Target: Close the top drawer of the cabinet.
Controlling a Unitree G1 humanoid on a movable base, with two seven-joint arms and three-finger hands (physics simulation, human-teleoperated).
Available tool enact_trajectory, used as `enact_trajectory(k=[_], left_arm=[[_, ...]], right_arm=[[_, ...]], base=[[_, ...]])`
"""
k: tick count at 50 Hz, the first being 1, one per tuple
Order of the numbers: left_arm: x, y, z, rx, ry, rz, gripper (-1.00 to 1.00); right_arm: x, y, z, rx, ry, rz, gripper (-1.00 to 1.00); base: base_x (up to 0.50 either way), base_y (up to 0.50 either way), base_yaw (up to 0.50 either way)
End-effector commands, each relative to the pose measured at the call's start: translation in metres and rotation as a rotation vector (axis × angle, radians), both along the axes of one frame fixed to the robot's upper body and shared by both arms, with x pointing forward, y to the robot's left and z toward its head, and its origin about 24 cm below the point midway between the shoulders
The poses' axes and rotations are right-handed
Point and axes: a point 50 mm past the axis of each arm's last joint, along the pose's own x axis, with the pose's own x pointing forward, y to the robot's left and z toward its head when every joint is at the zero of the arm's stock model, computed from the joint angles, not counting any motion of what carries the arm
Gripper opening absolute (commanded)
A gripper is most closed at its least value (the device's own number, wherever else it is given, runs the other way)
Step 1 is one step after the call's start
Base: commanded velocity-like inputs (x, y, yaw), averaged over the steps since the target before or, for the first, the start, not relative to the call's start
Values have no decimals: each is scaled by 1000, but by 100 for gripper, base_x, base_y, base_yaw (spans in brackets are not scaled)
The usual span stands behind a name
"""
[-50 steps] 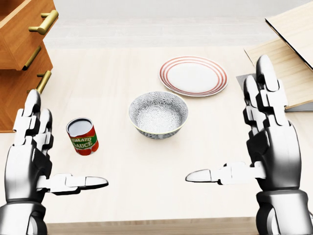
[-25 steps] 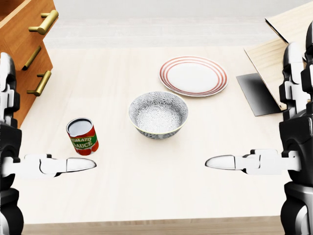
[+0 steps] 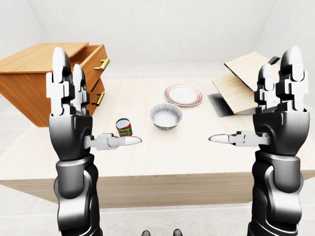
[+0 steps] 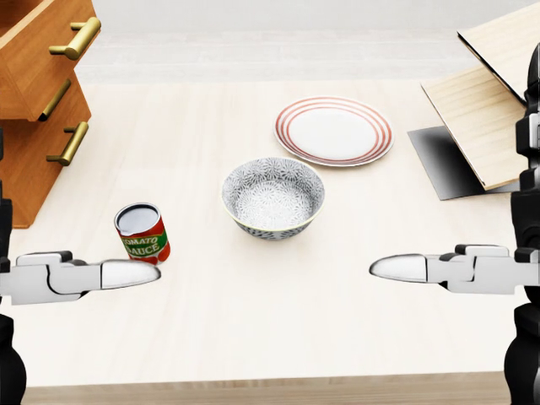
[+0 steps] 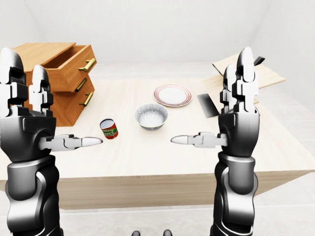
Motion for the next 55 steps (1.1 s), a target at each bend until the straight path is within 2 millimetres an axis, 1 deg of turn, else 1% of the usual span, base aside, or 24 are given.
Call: enact_trajectory(k=[1, 6, 8, 10, 12, 13, 14, 18, 21, 25, 29, 30, 32, 35, 46, 50, 51, 53, 55], left_arm=[[-4, -3, 7, 4, -37, -5, 100], [-2, -2, 3, 12, -16, 5, 100], [-2, -1, 4, 9, -23, 6, 100], [-6, -2, 10, 11, -55, 4, 100], [-3, -1, 6, 13, -30, 5, 100], [-4, 1, 9, 13, -48, 35, 100], [-5, 2, 10, -6, -58, 22, 100], [-3, 3, 7, 1, -40, 31, 100], [-4, 1, 10, 3, -57, 20, 100], [-2, 1, 8, 0, -43, 20, 100], [-3, 1, 10, 3, -54, 18, 100], [-3, 1, 10, 2, -55, 19, 100], [-3, 1, 10, 1, -51, 19, 100], [-1, 1, 4, 3, -22, 25, 100], [0, 0, 2, 5, -11, 24, 100], [2, 1, -4, 14, 21, 33, 100], [1, 0, -1, 13, 7, 30, 100], [0, 0, 1, 18, -5, 29, 100], [0, 0, 0, 15, 0, 31, 100]], right_arm=[[-1, -4, 1, 4, -5, -12, 100], [-3, -4, 4, 1, -22, -9, 100], [-4, -5, 6, 14, -36, -10, 100], [-3, -4, 5, 8, -29, -9, 100], [-2, -4, 3, 11, -17, -3, 100], [-3, -3, 3, 8, -19, -3, 100], [-3, -3, 3, 9, -19, -3, 100], [-3, -5, 3, 4, -18, -10, 100], [-4, -5, 4, 8, -24, -9, 100], [-4, -4, 7, 9, -36, 8, 100], [-5, -2, 7, 18, -40, 27, 100], [-3, -1, 2, 21, -14, 30, 100], [-3, 0, 0, 26, -3, 39, 100], [-4, 1, 0, 22, -5, 42, 100], [-5, 0, -3, 18, 13, 48, 100], [-4, 3, -5, 28, 20, 53, 100], [-5, 2, -3, 33, 7, 53, 100], [-3, 1, -6, 34, 24, 51, 100], [-5, 2, -3, 27, 9, 51, 100]], base=[[0, 0, 0], [0, 0, 0], [0, 0, 0], [0, 0, 0], [0, 0, 0], [0, 0, 0], [0, 0, 0], [0, 0, 0], [0, 0, 0], [0, 6, 0], [2, 46, 0], [6, 50, 0], [6, 50, 0], [5, 33, 0], [6, 50, 0], [7, 50, 0], [8, 50, 0], [8, 50, 0], [8, 50, 0]])
